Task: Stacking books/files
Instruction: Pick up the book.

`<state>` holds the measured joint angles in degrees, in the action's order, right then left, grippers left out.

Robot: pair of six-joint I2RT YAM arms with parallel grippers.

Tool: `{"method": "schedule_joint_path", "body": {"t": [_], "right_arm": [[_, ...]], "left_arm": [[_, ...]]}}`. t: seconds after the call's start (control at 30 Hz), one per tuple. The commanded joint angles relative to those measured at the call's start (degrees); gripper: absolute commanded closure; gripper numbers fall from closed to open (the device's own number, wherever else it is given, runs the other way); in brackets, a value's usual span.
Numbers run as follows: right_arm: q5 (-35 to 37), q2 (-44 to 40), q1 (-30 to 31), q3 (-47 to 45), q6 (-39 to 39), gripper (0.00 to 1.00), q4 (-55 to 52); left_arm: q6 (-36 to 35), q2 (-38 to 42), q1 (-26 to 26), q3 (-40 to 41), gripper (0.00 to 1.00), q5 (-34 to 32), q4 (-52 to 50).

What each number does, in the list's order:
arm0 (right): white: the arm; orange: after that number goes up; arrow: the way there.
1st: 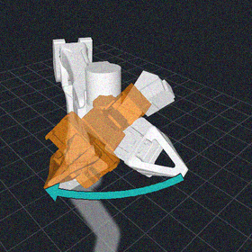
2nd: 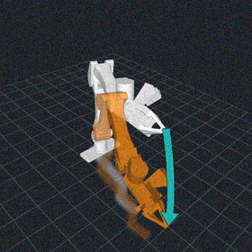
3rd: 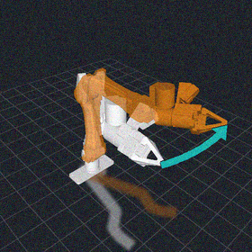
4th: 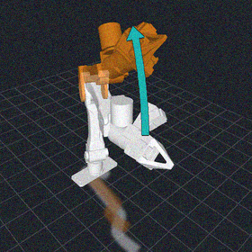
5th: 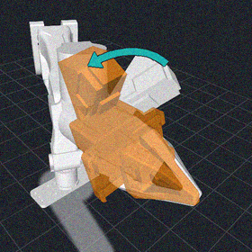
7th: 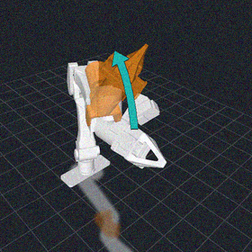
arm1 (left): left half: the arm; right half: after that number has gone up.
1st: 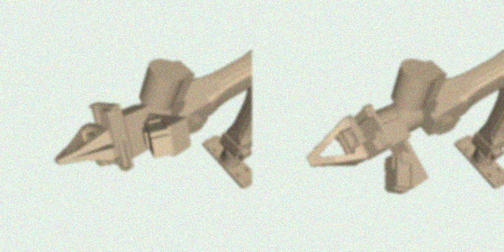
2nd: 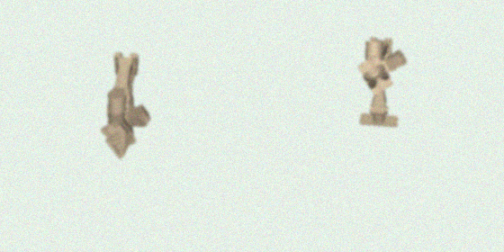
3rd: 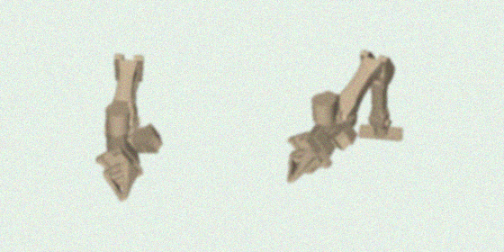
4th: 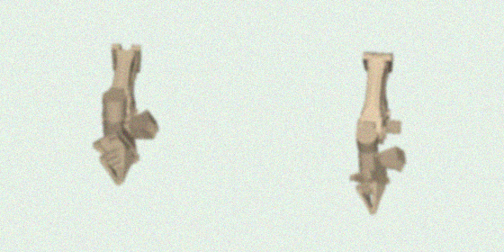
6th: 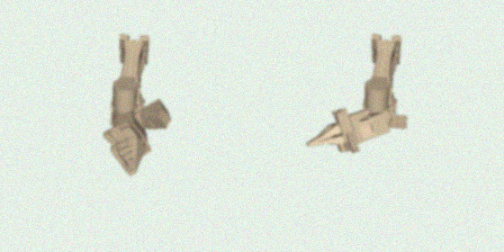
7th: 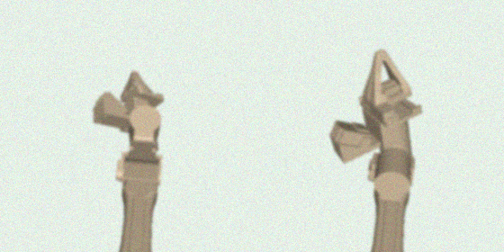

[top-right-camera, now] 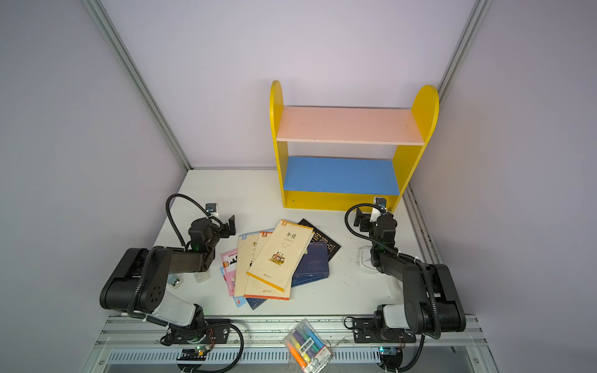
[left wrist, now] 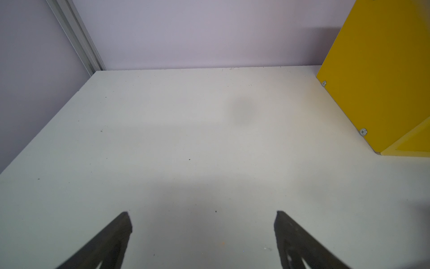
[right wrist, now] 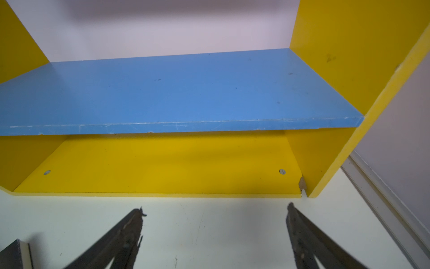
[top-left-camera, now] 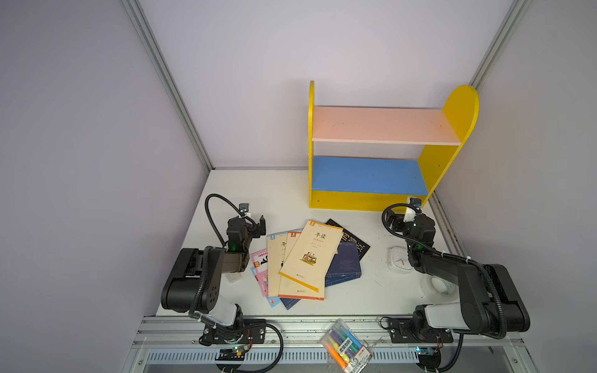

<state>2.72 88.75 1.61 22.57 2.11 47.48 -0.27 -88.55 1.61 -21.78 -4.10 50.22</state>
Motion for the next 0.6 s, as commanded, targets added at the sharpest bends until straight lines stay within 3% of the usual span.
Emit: {"method": "schedule_joint_path", "body": {"t": [0.0, 0.2, 0.3, 0.5, 0.57], "right_arm": [[-0.2, 0.0, 0.0, 0.3, -0.2, 0.02, 1.9], [-1.7, -3.0, 0.8, -0.4, -1.9, 0.02, 0.6], [0.5, -8.9, 1.2, 1.2, -0.9, 0.02, -8.1], [-3.2, -17.9, 1.5, 11.7, 6.2, 0.02, -34.5], [-5.2, -18.9, 1.6, 14.5, 10.8, 0.02, -40.7]], "left_arm": [[-1.3, 0.3, -0.6, -0.1, 0.02, 4.6, 1.1], [-2.2, 1.3, 0.5, 4.5, 0.02, 2.9, 8.7], [-3.6, 4.0, 2.7, 7.1, 0.02, -1.0, 11.8], [-3.8, 16.6, 4.9, 4.2, 0.02, -5.9, -3.2], [-0.4, 20.5, 5.5, 1.8, 0.02, -7.2, -10.8]]}}
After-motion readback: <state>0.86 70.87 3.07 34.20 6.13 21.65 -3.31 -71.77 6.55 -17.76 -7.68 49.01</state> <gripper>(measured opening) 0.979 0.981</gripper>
